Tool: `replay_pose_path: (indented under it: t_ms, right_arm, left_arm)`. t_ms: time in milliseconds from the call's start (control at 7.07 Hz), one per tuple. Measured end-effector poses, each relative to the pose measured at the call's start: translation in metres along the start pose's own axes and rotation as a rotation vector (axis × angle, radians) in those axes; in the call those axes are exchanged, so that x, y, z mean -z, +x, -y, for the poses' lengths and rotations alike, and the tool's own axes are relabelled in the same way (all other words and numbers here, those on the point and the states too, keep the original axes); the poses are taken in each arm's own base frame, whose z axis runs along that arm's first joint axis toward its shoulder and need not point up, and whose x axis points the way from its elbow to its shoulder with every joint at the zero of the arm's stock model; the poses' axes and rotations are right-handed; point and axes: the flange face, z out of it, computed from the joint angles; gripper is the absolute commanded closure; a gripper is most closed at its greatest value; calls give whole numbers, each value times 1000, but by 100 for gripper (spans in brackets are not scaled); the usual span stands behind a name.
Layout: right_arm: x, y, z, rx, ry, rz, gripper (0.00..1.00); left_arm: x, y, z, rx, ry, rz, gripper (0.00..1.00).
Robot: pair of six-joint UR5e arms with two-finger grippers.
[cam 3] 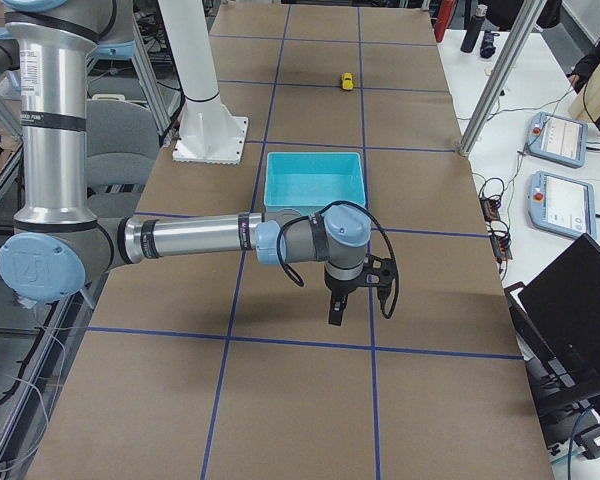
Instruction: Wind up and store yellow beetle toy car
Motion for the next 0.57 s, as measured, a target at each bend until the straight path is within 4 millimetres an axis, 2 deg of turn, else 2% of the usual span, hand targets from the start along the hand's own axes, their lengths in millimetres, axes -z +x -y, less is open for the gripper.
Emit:
replay_pose_path:
  t_ms: [566]
  right_arm:
    - [-4, 5, -6, -11, -15, 5, 0]
  left_arm:
    - [1, 1, 2, -8, 0, 7, 0]
